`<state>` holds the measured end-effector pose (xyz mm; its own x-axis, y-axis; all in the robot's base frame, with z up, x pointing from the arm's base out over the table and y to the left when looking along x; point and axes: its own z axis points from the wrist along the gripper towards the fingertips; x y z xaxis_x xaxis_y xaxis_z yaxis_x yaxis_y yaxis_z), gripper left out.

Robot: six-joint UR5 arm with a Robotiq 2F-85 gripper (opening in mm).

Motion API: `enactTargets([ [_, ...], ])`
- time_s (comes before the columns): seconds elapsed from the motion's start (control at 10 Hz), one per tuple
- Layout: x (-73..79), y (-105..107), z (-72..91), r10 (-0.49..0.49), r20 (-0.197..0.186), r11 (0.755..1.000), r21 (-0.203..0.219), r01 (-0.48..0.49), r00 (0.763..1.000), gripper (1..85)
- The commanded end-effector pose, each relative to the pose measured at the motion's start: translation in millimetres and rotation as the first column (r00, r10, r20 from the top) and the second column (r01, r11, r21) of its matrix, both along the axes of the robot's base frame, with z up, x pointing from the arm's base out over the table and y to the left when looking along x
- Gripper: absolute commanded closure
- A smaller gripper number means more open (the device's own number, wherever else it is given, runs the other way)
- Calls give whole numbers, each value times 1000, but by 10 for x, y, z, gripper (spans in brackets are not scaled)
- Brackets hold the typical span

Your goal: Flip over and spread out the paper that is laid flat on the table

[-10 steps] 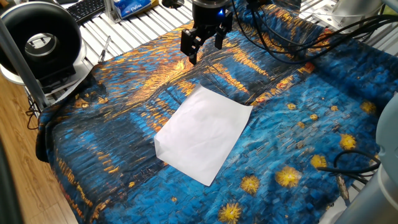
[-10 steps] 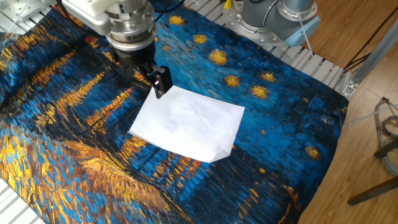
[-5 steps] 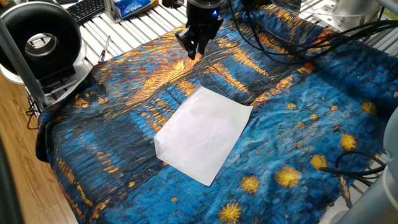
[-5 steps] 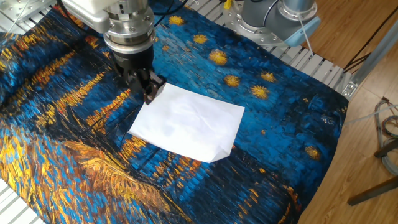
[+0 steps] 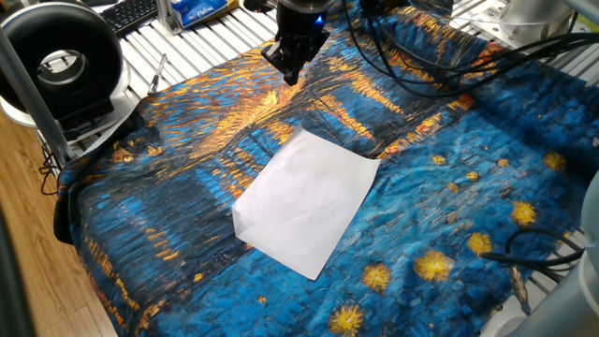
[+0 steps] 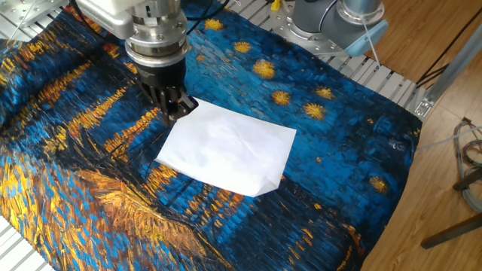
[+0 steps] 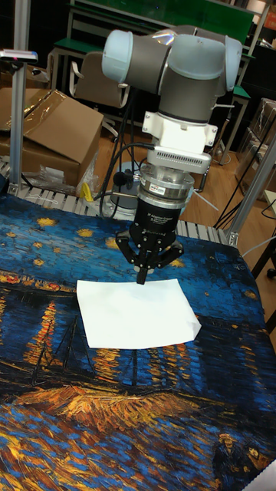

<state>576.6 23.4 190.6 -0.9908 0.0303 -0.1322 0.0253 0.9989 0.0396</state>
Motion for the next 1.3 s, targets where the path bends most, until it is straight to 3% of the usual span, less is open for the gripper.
enactTargets([
  [0.0,-72,162,-34,-47,5,999,-12,47,999,847],
  [0.3,-239,476,-182,-116,16,993,13,116,993,847],
  [0.7,-546,575,-85,-71,-75,997,26,73,995,847],
  [0.8,-579,588,-108,-70,-77,997,32,73,995,847],
  [1.0,-582,545,-260,-56,-45,998,12,57,997,847],
  [1.2,-662,583,-301,-39,-61,998,37,41,997,847],
])
